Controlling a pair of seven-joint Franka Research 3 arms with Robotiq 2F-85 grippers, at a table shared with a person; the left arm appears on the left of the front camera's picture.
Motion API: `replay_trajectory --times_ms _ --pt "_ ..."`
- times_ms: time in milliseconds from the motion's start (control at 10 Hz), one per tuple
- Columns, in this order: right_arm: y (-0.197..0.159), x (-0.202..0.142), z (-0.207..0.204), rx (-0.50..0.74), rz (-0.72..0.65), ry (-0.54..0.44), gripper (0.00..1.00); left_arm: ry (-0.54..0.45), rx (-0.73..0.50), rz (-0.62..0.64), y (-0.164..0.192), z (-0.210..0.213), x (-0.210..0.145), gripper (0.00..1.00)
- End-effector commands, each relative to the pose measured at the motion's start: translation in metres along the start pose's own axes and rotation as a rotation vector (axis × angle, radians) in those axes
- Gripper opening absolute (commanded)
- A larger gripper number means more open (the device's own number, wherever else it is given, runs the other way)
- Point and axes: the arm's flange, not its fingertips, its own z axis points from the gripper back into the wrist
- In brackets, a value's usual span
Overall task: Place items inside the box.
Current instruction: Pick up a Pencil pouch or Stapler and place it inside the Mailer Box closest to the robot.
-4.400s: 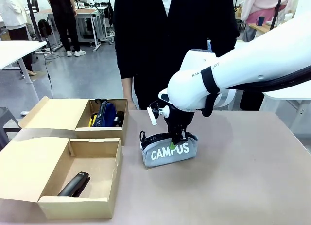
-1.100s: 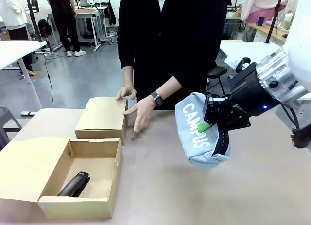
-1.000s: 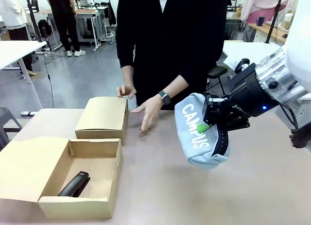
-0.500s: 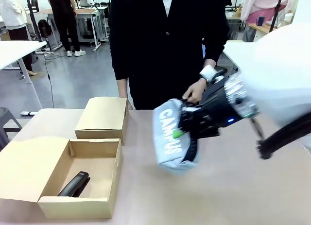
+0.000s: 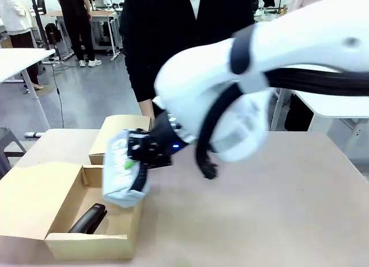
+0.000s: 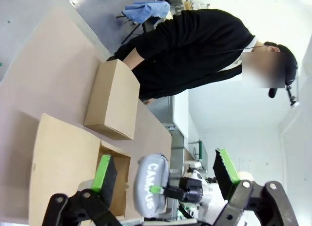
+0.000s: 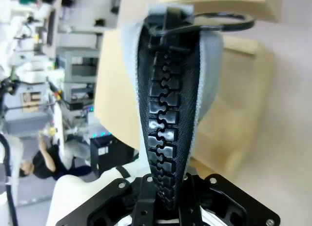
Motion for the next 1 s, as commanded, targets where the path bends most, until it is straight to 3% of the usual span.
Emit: replay_trajectory --times_ms 0,300,400,500,600,900 --pt "-0.014 -0.012 0.033 -0.022 -0.029 -0.039 0.06 -0.007 -0.023 -0.013 -0.001 0.001 0.0 1.0" --pt "-0.014 -0.012 0.033 -0.022 -0.029 -0.039 0.06 -0.007 -0.023 -0.013 -0.001 0.001 0.0 1.0" --pt "-0.01 0.0 0.013 -0.018 -0.014 -0.025 0.06 -0.007 -0.023 -0.013 -0.001 0.001 0.0 1.0" --pt "0.013 -0.002 0.0 -0.043 -0.091 -0.074 0.06 -0.007 -0.023 -0.013 -0.001 0.001 0.0 1.0" --pt "0.037 -0.004 -0.011 -0.016 -0.116 -0.059 0.06 -0.007 -0.023 -0.013 -0.001 0.001 0.0 1.0" --pt "0.071 -0.009 -0.035 -0.104 -0.289 -0.027 0.06 -0.007 -0.023 -0.013 -0.001 0.001 0.0 1.0"
